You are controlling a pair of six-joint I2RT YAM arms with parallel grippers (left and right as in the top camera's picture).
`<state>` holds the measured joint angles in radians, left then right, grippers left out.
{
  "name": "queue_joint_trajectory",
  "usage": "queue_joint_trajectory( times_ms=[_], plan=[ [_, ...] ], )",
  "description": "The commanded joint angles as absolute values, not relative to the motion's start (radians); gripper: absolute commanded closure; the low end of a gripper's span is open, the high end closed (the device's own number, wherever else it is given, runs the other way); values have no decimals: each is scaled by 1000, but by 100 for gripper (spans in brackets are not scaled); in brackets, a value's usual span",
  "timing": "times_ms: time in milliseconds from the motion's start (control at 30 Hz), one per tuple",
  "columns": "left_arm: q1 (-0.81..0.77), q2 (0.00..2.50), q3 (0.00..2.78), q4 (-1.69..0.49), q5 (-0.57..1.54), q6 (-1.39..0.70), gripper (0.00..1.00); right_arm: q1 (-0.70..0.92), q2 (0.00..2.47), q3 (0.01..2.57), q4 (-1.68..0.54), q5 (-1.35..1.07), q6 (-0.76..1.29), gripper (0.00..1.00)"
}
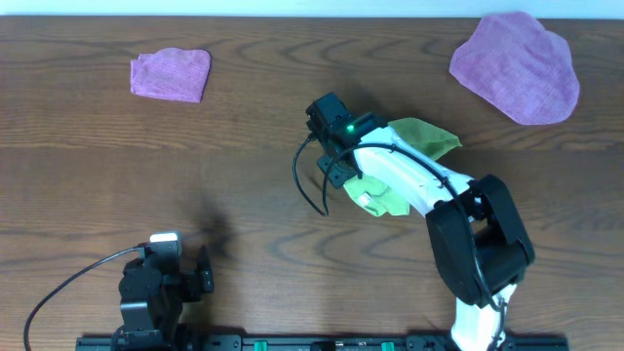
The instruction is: Fold the cloth
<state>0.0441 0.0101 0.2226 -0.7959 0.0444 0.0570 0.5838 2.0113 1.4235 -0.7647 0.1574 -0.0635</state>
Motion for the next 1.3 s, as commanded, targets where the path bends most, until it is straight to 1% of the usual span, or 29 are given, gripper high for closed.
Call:
queue_joint_trajectory(
  times_ms=[0,67,200,367,467,800,867,967,1067,1267],
  plan=[
    [46,4,185,-831,26,72,5,582,2029,1426,-750,173,-95,49],
    [46,4,185,-831,26,72,5,579,2049,1426,-744,174,-95,54],
    [46,4,185,-831,26,72,5,579,2076,1426,-744,176,-95,61],
    [46,4,185,-831,26,72,5,576,2078,1426,-724,186,-94,65],
    [46,4,185,-831,26,72,5,572,2079,1426,-714,219,-95,70],
    [46,4,185,-831,26,72,5,568,2079,1427,-710,248,-95,70],
    [46,4,185,-831,26,72,5,568,2079,1432,-710,249,-95,72],
    [46,4,185,-831,26,72,5,568,2079,1441,-706,248,-95,80],
    [46,4,185,-831,26,72,5,568,2079,1445,-697,247,-95,98],
    [46,4,185,-831,26,72,5,568,2079,1497,-691,263,-115,99]
  ],
)
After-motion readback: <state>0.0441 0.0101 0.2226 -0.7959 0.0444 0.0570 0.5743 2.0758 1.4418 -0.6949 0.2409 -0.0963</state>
